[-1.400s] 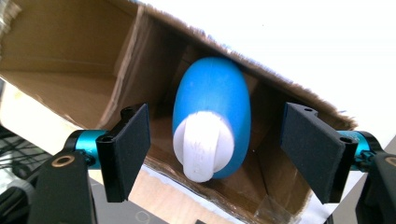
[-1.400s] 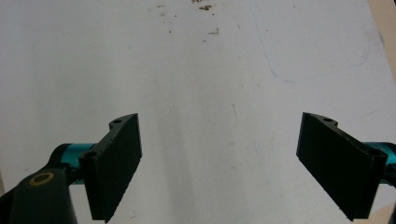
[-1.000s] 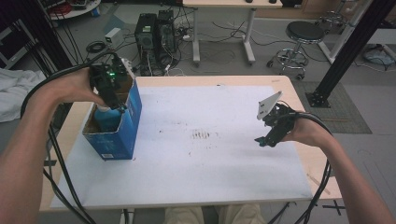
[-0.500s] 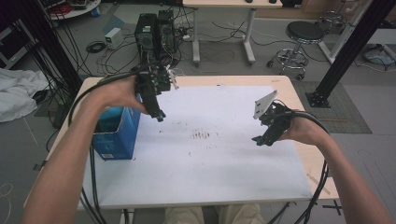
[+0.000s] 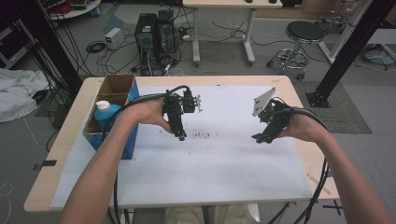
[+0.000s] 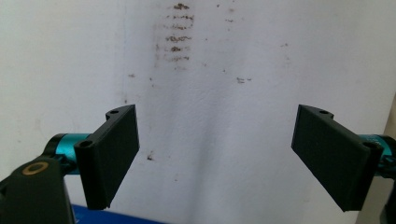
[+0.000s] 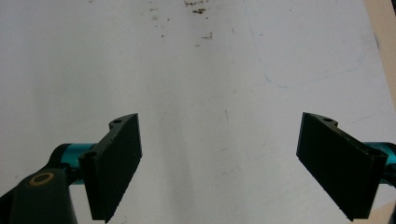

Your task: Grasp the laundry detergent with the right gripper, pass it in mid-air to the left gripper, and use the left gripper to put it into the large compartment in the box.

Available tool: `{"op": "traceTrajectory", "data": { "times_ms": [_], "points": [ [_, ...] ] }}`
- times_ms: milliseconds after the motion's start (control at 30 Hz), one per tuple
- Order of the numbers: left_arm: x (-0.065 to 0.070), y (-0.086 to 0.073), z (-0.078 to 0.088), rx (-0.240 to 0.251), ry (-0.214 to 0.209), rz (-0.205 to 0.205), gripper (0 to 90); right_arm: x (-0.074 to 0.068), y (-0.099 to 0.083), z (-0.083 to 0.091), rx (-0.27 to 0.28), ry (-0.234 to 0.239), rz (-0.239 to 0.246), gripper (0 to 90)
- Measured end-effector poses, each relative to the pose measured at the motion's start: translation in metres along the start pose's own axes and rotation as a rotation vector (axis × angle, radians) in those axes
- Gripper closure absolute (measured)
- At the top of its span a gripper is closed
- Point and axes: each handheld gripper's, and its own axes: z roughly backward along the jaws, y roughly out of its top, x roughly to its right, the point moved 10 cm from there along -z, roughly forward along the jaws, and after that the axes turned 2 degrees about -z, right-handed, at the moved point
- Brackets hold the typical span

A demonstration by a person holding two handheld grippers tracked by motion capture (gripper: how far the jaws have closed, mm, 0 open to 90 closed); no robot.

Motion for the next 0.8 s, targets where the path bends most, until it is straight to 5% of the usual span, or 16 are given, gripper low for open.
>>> {"op": "traceTrajectory", "data": {
  "times_ms": [800],
  "points": [
    [0.009,0.007,-0.019,0.002,-0.018,-0.003,15.1,0.001,0.001,-0.002,-0.007,0.006,0.011,13.4]
  ]
}}
